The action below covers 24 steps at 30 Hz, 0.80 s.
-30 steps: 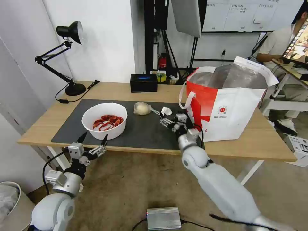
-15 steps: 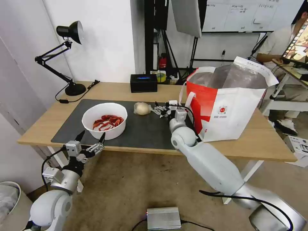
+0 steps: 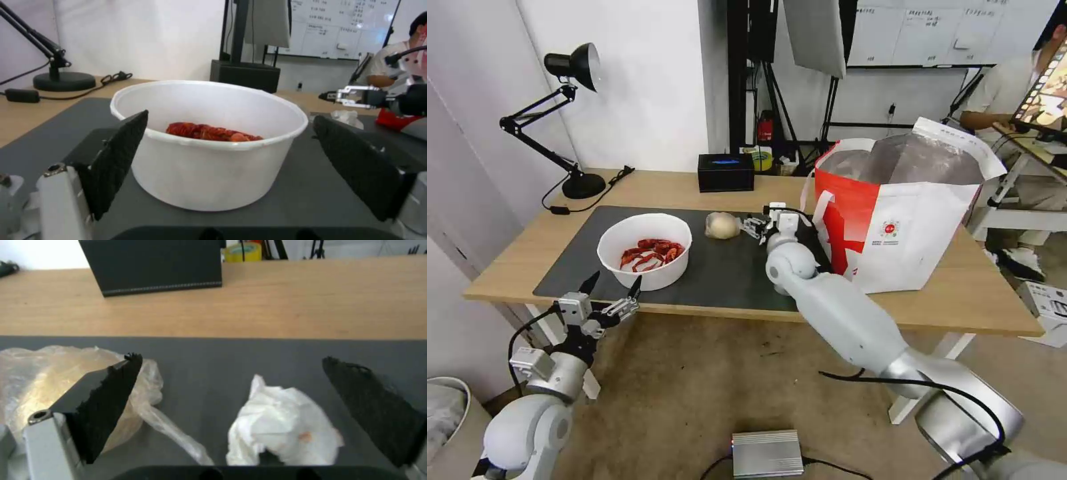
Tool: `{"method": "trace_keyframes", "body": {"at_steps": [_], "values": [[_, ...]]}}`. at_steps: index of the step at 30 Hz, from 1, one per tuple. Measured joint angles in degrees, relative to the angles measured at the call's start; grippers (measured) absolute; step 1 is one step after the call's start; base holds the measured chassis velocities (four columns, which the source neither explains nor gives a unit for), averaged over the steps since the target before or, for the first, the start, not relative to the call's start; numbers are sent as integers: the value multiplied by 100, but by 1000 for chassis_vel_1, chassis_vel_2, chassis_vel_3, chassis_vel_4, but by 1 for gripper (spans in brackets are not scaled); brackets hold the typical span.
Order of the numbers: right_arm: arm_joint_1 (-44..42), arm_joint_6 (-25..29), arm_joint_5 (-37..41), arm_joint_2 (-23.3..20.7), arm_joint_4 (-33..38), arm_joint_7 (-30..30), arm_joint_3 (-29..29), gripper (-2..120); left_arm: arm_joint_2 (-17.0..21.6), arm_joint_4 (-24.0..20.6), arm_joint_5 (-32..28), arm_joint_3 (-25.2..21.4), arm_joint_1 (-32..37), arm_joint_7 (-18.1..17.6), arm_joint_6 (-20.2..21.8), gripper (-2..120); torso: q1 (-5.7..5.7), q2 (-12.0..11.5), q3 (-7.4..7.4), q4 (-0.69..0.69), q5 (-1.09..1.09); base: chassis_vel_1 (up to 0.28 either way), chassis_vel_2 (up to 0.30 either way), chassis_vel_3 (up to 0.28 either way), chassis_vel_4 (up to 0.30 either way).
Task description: Pick up the trash from the table and place it into the takeout bag.
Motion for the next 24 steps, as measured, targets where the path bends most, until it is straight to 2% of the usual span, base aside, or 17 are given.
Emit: {"method": "trace_keyframes", "body": {"at_steps": [7, 24], "values": [[47, -177, 8, 233, -333, 124, 64, 100, -5, 15, -29, -70, 35, 5, -9, 100, 0, 0, 0, 0, 0, 0, 0, 0, 0], [7, -190, -57, 399, -674, 111, 199, 98, -57, 112, -20, -47, 8, 13, -102, 100, 0, 0, 0, 0, 1, 0, 0, 0, 0]]}}
